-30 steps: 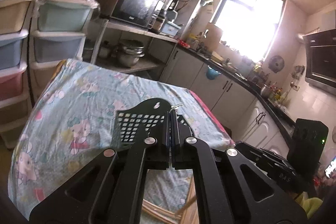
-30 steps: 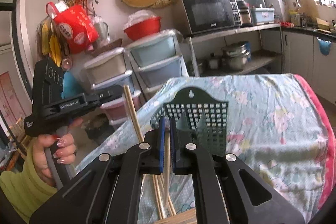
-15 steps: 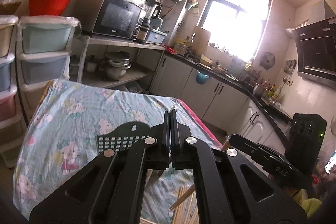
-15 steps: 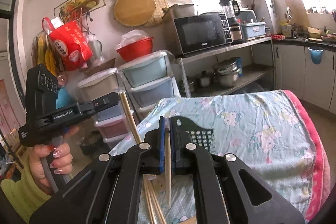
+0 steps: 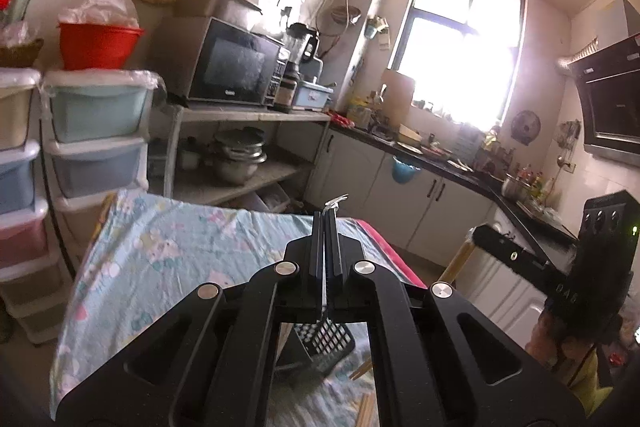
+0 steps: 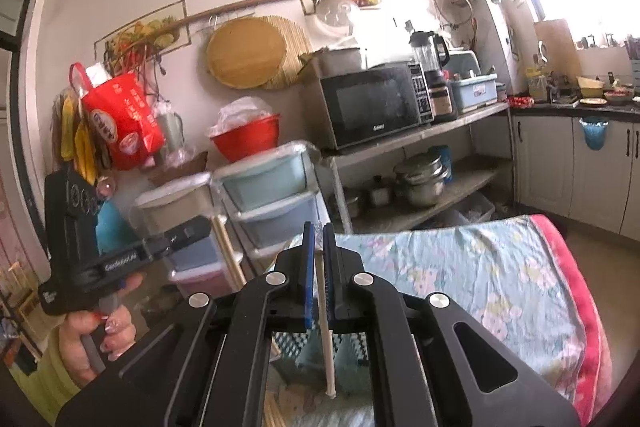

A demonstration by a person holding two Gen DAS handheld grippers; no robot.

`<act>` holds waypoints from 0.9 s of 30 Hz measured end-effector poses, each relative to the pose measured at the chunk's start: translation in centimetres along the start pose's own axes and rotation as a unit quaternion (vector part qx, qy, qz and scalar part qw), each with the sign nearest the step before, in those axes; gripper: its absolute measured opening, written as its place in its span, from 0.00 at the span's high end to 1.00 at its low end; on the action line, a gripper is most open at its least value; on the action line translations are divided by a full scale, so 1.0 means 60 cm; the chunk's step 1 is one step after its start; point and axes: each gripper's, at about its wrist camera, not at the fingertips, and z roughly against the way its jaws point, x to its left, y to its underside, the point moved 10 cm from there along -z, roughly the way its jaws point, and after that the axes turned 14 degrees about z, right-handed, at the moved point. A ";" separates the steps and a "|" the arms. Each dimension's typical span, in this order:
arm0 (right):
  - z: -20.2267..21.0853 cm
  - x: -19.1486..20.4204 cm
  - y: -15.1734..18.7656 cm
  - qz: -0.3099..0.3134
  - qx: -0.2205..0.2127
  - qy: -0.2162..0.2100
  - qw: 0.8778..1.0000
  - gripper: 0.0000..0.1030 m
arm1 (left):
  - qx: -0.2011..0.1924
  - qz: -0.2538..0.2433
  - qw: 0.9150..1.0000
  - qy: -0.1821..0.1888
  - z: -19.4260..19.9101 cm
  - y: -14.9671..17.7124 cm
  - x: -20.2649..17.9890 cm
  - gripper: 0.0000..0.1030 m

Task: Organize utensils
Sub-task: 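Lift the held chopsticks upright with both tools and carry them over the green caddy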

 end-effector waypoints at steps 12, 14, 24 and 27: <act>-0.065 -0.033 -0.034 0.008 -0.001 0.030 1.000 0.96 | -0.022 0.021 0.999 -0.024 -0.038 -0.030 0.041 1.00; -0.076 -0.036 -0.026 0.008 0.005 0.032 0.999 0.96 | -0.018 0.024 0.999 -0.028 -0.048 -0.024 0.050 1.00; -0.130 -0.040 0.020 -0.007 0.036 0.026 0.999 0.95 | 0.001 0.028 0.999 -0.041 -0.078 0.008 0.079 1.00; -0.136 -0.040 0.033 -0.009 0.041 0.026 0.999 0.95 | 0.009 0.030 0.999 -0.044 -0.085 0.020 0.088 1.00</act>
